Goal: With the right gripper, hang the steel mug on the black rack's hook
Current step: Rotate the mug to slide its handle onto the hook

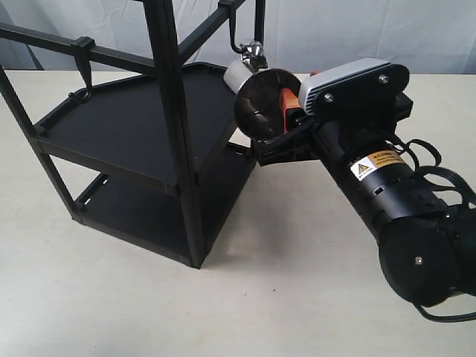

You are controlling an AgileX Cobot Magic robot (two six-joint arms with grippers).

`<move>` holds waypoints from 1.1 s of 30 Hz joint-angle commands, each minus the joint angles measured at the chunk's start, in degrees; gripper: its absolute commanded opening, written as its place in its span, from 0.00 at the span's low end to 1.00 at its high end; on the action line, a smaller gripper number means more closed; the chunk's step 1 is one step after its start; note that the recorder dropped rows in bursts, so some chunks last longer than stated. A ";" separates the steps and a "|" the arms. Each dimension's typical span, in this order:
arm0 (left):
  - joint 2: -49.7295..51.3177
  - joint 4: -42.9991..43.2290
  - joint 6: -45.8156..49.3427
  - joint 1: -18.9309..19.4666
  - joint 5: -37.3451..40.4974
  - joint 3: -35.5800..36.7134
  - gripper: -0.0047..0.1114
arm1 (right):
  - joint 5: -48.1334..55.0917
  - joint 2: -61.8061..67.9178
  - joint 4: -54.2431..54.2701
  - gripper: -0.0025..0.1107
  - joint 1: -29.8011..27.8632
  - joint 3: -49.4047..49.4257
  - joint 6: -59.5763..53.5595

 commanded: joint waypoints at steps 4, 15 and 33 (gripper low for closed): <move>-0.27 -0.41 -0.14 -0.51 -0.31 0.02 0.05 | 0.40 -0.09 -0.79 0.46 -0.05 0.23 -0.46; -0.27 -0.41 -0.14 -0.51 -0.31 0.02 0.05 | 1.73 -0.72 4.80 0.46 -0.05 0.23 -1.29; -0.27 -0.41 -0.14 -0.51 -0.31 0.02 0.05 | 16.15 -8.10 0.79 0.50 -0.05 0.23 -5.42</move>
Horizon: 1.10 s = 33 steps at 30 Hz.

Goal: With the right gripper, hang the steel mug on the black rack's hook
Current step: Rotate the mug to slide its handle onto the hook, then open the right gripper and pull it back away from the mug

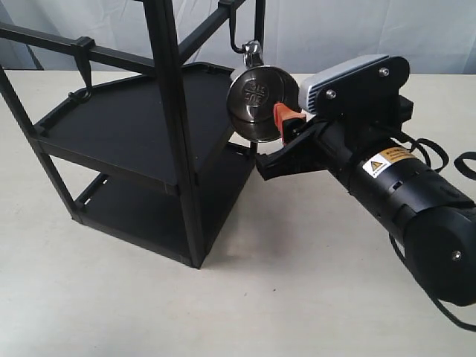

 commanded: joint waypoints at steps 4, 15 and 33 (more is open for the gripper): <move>-0.27 -0.41 -0.14 -0.51 -0.31 0.02 0.05 | 2.24 -1.32 -0.37 0.62 -0.05 0.12 -1.08; -0.27 -0.41 -0.14 -0.51 -0.31 0.02 0.05 | 4.73 -5.27 -0.55 0.62 -0.05 0.12 -1.08; -0.27 -0.41 -0.14 -0.51 -0.31 0.02 0.05 | 20.82 -16.33 -0.38 0.53 -0.05 0.12 -0.85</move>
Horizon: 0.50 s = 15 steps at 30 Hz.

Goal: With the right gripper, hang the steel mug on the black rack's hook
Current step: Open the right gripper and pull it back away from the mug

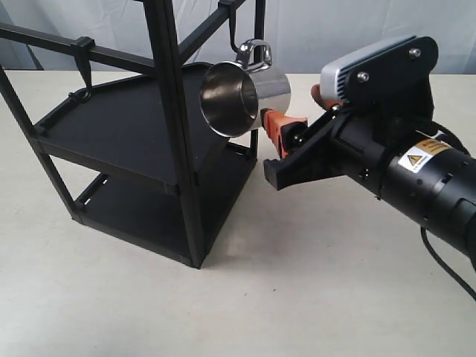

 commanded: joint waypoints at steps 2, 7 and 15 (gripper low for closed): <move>-0.27 -0.41 -0.14 -0.51 -0.31 0.02 0.05 | 7.43 -6.81 0.04 0.41 -0.05 0.12 -0.15; -0.27 -0.41 -0.14 -0.51 -0.31 0.02 0.05 | 14.69 -14.64 -1.27 0.04 -0.05 0.12 -0.68; -0.27 -0.41 -0.14 -0.51 -0.31 0.02 0.05 | 17.53 -25.91 -2.76 0.02 -0.05 0.12 -0.87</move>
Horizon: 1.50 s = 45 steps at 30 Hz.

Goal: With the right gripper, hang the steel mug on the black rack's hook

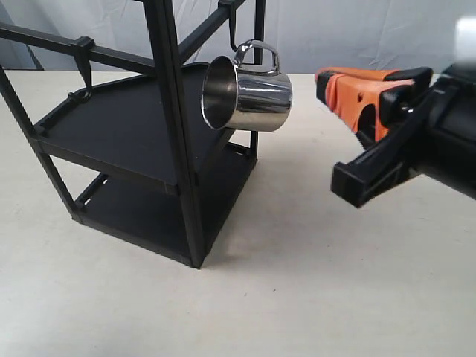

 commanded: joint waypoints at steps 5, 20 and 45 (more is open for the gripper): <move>-0.27 -0.41 -0.14 -0.51 -0.31 0.02 0.05 | 0.07 -7.58 -1.39 0.02 -0.05 0.12 -0.49; -0.27 -0.41 -0.14 -0.51 -0.31 0.02 0.05 | 1.18 -15.01 9.46 0.02 -8.21 5.18 -2.77; -0.27 -0.41 -0.14 -0.51 -0.31 0.02 0.05 | 24.10 -48.40 8.84 0.02 -47.73 28.93 -4.35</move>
